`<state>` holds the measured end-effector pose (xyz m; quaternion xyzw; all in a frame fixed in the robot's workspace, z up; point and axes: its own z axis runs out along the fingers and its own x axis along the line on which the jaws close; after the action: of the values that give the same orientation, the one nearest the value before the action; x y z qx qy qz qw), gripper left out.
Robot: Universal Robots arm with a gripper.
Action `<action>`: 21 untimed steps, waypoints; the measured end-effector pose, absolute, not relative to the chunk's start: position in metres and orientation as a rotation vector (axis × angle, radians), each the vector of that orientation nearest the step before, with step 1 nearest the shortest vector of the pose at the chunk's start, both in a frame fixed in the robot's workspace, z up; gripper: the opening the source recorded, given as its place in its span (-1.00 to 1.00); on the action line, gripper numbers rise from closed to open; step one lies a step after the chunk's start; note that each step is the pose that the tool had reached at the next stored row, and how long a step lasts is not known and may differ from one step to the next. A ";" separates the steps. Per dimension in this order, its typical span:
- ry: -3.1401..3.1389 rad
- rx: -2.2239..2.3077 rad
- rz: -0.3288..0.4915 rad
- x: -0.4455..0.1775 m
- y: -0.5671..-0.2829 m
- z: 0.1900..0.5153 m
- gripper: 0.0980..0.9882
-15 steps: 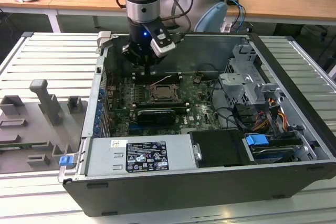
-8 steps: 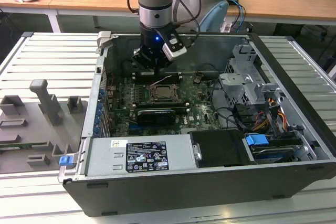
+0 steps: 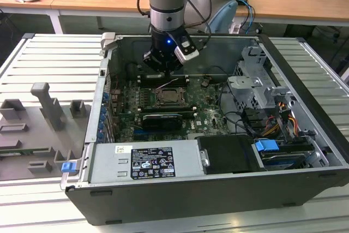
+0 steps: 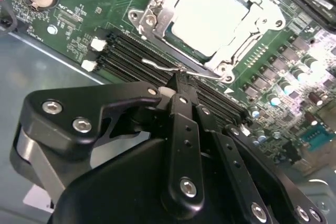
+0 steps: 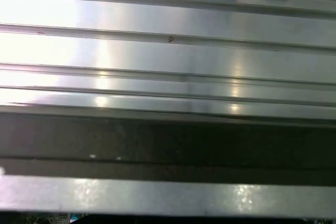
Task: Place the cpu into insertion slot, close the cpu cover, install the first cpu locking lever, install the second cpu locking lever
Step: 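Install the first cpu locking lever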
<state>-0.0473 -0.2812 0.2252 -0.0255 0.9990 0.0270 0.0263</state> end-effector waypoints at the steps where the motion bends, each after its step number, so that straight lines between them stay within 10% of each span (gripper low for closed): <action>1: 3.087 -0.079 0.083 -0.046 -0.281 0.225 -0.98; 21: 3.087 -0.079 0.083 -0.026 -0.281 0.207 -0.98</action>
<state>-0.0261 -0.2815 0.2075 -0.0255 0.9990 0.0268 0.0262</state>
